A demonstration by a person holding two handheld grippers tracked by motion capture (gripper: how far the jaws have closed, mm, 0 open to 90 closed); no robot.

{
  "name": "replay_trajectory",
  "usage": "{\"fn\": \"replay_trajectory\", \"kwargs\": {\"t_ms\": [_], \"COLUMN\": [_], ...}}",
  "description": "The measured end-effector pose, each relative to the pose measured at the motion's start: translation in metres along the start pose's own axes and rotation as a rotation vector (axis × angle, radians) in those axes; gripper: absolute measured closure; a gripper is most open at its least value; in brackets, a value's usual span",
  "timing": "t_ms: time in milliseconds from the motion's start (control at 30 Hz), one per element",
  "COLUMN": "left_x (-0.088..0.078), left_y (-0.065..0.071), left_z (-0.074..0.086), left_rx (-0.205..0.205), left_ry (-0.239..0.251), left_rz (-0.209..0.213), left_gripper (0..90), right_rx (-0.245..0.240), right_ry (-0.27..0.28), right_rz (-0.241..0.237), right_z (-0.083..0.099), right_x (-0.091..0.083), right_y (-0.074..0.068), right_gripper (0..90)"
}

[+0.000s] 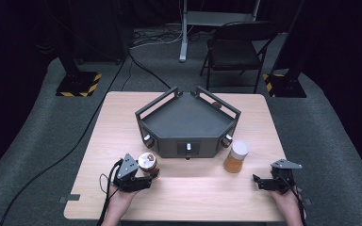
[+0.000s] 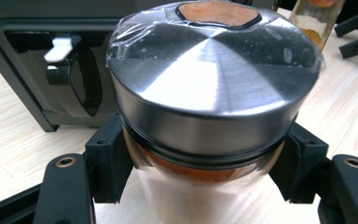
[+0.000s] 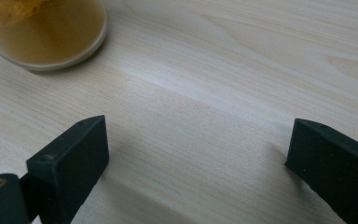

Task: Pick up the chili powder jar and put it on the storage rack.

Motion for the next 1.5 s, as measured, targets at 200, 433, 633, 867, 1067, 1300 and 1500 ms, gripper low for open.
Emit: {"fn": "replay_trajectory", "kwargs": {"t_ms": [200,433,633,867,1067,1300,1500], "left_x": [0.0,-0.002,-0.003,-0.002,-0.003,-0.004,-0.005], "left_y": [0.0,0.001,0.001,0.001,-0.001,-0.003,-0.003], "left_z": [-0.005,-0.013,-0.021,-0.031,-0.038,-0.047,-0.057], "left_rx": [0.003,0.014,0.019,0.03,0.024,0.027,0.038], "left_ry": [0.01,0.022,0.033,0.038,0.049,0.054,0.066], "left_rz": [0.006,0.007,0.006,0.006,0.004,0.002,0.004], "left_gripper": [31.4,31.4,31.4,31.4,31.4,31.4,31.5], "right_rx": [0.0,0.0,0.0,0.0,0.0,0.0,0.0], "right_ry": [0.0,0.0,0.0,0.0,0.0,0.0,0.0], "right_rz": [0.0,0.0,0.0,0.0,0.001,0.0,0.001], "right_z": [0.0,0.0,0.0,0.0,0.0,0.0,0.0], "right_x": [0.0,0.0,0.0,0.0,0.0,0.0,0.0], "right_y": [0.0,0.0,0.0,0.0,0.0,0.0,0.0], "right_gripper": [4.4,4.4,4.4,4.4,4.5,4.4,4.4]}}
Point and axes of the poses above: each handheld gripper's, and its own axes: x roughly forward along the jaws, z roughly out of its underside, y roughly to its right, the point moved 9 cm from there along x, roughly forward along the jaws, and after that the axes turned 6 degrees about z, right-handed, at the moved point
